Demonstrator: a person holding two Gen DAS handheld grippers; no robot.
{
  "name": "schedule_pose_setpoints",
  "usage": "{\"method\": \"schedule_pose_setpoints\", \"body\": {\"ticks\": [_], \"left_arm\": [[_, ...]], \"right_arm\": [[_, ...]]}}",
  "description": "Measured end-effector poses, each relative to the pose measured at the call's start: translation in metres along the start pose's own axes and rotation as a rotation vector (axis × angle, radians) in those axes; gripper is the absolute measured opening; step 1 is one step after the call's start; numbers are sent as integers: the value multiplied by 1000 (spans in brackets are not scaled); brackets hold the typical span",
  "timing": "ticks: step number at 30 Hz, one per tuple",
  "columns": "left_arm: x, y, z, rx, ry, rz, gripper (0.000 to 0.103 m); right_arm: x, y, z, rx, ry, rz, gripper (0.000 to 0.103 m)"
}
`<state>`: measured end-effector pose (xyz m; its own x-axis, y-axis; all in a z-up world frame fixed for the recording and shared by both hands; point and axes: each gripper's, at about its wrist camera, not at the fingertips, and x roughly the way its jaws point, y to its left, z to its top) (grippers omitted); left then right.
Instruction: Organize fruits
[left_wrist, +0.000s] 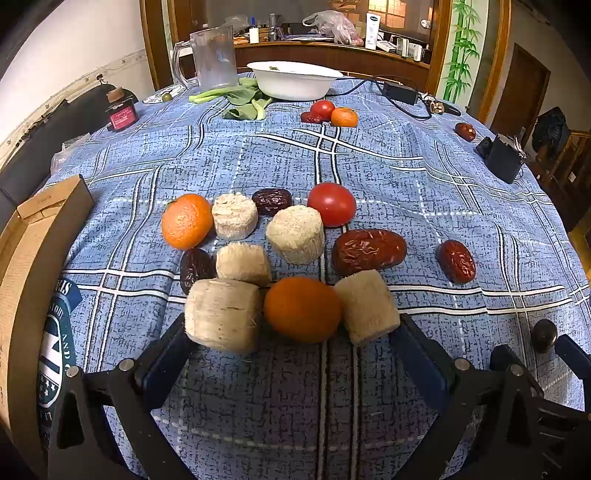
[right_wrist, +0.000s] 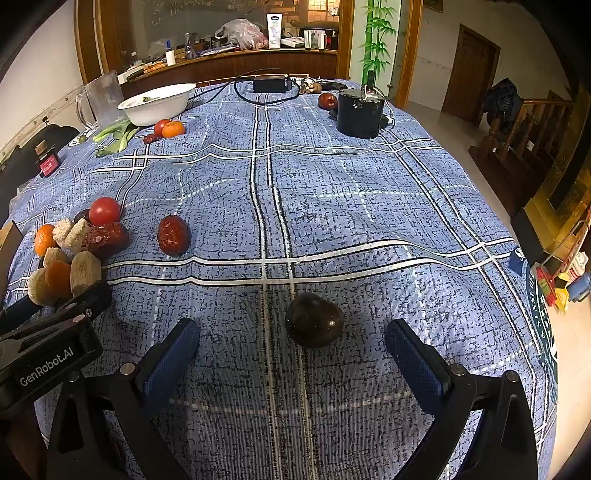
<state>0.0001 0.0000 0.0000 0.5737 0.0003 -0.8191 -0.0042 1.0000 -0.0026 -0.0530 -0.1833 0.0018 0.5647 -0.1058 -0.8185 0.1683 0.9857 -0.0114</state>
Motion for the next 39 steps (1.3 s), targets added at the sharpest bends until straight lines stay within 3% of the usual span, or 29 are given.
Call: {"method": "schedule_pose_setpoints", "body": {"ticks": [26, 39], "left_arm": [[0, 0, 0, 0, 1, 1, 103], [6, 4, 12, 48, 119, -41, 102]], "right_arm": [[0, 1, 0, -1, -4, -1, 102], [0, 1, 0, -2, -3, -3, 102]]}}
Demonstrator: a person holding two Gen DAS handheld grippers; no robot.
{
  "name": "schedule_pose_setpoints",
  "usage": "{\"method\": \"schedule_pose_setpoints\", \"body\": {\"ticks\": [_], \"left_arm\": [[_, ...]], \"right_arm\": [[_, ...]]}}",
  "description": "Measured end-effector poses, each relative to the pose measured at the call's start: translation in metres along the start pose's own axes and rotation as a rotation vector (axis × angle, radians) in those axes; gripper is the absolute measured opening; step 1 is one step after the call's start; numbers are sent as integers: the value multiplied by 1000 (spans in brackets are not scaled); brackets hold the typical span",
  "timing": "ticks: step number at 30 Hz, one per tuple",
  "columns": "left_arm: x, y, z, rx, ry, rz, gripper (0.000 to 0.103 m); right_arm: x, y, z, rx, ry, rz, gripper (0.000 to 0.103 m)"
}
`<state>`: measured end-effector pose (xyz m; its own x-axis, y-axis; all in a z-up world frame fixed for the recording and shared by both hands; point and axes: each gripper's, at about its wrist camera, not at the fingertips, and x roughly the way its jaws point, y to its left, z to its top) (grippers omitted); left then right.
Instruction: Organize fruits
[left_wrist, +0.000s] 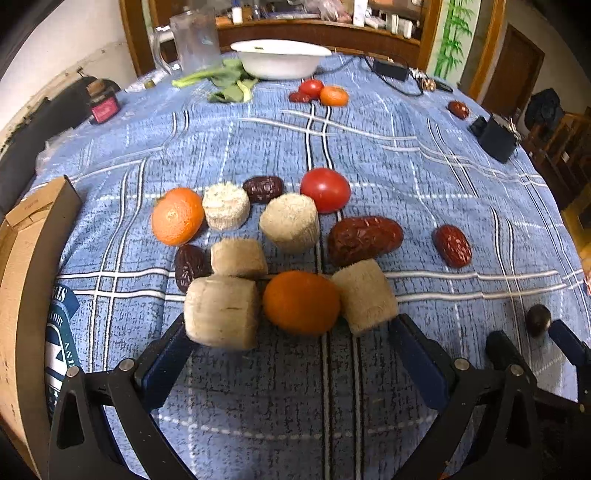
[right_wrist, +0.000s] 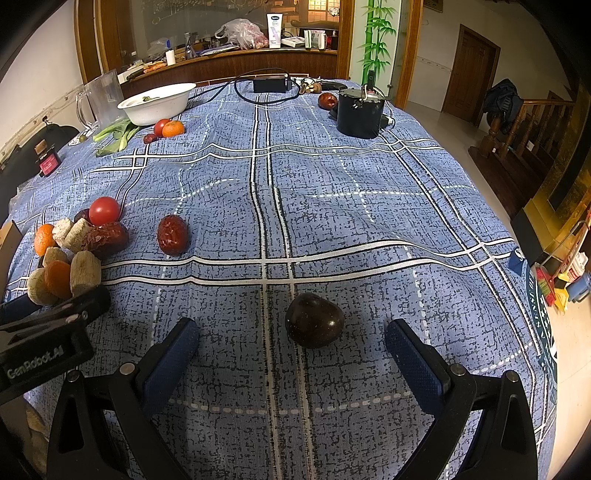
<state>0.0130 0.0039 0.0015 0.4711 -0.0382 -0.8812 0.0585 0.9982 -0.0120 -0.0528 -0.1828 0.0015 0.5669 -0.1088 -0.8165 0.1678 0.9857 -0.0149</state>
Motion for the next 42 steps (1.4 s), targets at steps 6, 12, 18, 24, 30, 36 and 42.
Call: {"method": "schedule_pose_setpoints", "body": {"ticks": [6, 12, 18, 24, 30, 36, 42], "left_arm": [[-26, 15, -5, -38, 15, -56, 88], [-85, 28, -7, 0, -148, 1, 88], [-138, 45, -8, 13, -275, 25, 88], [-163, 58, -14, 8, -308, 32, 88], [-169, 63, -17, 22, -324, 36, 88], [-180, 65, -19, 41, -352, 27, 88], [-184, 70, -20, 49, -366, 17, 88]], "right_arm": [[-1, -1, -1, 0, 0, 0, 102], [-1, -3, 0, 3, 9, 10, 102], [-16, -8, -4, 116, 26, 88, 102], [-46, 23, -14, 41, 51, 100, 102], [-70, 42, -21, -4, 18, 110, 102], [-75, 43, -23, 34, 38, 114, 102], [-84, 52, -23, 12, 20, 106, 102]]}}
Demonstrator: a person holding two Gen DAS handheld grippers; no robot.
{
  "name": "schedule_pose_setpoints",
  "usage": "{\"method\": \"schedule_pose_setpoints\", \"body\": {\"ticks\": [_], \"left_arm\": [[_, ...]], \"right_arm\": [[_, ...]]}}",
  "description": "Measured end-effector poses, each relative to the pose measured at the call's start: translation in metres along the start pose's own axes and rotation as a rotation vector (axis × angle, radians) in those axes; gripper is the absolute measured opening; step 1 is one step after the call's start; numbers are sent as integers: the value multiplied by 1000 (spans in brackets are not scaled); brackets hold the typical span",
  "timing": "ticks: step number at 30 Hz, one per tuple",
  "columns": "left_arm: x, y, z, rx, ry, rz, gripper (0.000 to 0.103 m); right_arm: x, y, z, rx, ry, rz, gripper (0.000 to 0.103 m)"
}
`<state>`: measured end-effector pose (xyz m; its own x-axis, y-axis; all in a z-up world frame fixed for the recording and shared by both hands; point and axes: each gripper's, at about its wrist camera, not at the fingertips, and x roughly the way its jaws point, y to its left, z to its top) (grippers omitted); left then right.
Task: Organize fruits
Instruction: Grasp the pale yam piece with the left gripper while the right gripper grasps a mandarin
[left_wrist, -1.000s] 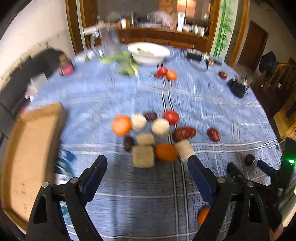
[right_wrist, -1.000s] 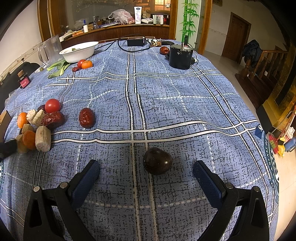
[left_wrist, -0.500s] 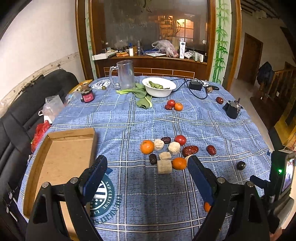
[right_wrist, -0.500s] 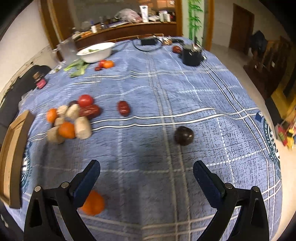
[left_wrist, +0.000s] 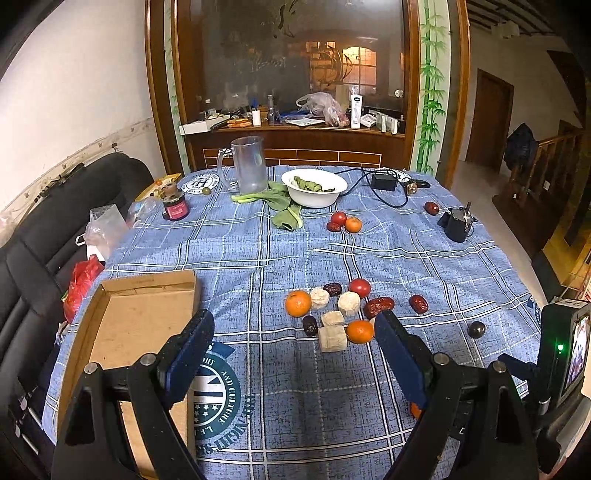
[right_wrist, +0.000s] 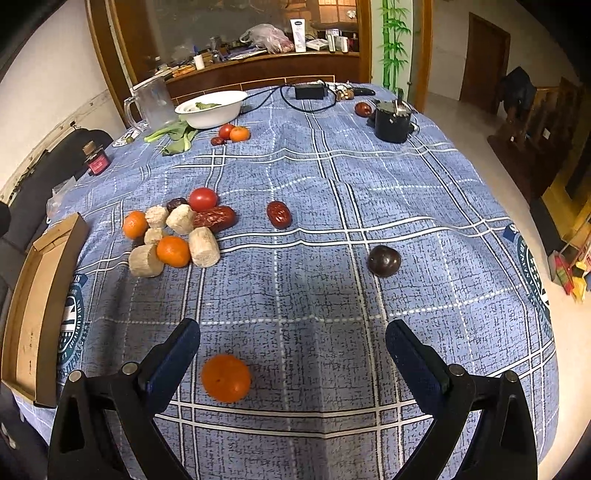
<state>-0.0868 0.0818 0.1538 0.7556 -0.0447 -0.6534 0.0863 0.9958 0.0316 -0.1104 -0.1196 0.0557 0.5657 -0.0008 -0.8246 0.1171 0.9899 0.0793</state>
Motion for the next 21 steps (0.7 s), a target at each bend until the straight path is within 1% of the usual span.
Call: {"method": "schedule_pose_setpoints", "body": {"ticks": [5, 21], "left_arm": [[-1, 2, -1, 2, -1, -8, 88], [-1, 13, -12, -6, 33, -27, 88]], "right_arm": [[-4, 8, -1, -26, -10, -2, 102], [-7, 18, -12, -32, 1, 1, 102]]}}
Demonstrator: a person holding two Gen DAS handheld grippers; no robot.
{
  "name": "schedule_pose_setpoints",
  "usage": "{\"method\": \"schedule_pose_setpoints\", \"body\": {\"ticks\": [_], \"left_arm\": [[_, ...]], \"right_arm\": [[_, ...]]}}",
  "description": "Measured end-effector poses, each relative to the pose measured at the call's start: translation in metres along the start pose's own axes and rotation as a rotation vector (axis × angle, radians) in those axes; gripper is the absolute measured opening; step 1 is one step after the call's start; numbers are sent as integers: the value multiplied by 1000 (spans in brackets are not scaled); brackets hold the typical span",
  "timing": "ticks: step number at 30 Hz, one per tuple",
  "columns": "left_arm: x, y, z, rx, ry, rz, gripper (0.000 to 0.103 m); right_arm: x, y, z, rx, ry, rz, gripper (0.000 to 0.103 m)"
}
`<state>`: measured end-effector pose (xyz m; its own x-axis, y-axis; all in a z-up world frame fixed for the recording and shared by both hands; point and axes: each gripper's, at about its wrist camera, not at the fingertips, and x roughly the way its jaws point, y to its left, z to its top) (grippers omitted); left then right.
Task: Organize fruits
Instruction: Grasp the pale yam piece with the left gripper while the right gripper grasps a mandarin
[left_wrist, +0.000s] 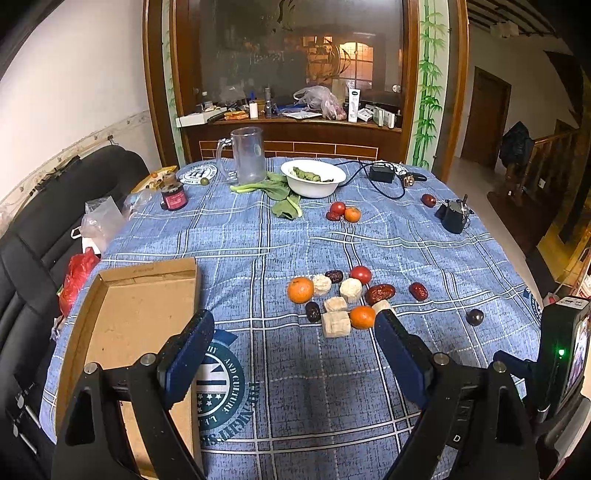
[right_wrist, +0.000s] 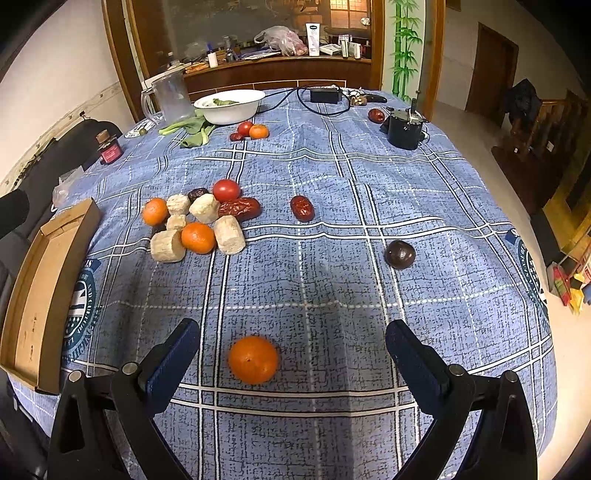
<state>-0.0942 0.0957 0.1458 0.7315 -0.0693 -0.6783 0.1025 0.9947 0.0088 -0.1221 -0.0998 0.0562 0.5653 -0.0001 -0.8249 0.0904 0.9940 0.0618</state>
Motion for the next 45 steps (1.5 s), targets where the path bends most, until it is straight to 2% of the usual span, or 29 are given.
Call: {"method": "schedule_pose_setpoints", "body": {"ticks": [13, 21, 26, 30, 34, 37, 40, 45], "left_arm": [[23, 6, -9, -15, 79, -27, 88], [64, 41, -20, -114, 195, -43, 88], [84, 47, -27, -115, 244, -67, 88], [97, 38, -29, -86, 291, -131, 72], [112, 18, -26, -39, 325, -206, 70], [123, 6, -22, -2, 331, -232, 70], [139, -7, -19, 29, 345, -244, 70], [161, -17, -16, 50, 369, -251, 69]], "right_arm": [[10, 0, -8, 10, 30, -17, 102], [19, -16, -13, 51, 57, -22, 101], [26, -13, -15, 30, 72, 7, 97], [30, -7, -14, 2, 76, 39, 90], [30, -7, -9, -7, 64, 67, 83], [33, 3, -11, -49, 82, 98, 78], [39, 10, -16, -83, 112, 112, 74], [41, 18, -17, -134, 99, 86, 70]]}}
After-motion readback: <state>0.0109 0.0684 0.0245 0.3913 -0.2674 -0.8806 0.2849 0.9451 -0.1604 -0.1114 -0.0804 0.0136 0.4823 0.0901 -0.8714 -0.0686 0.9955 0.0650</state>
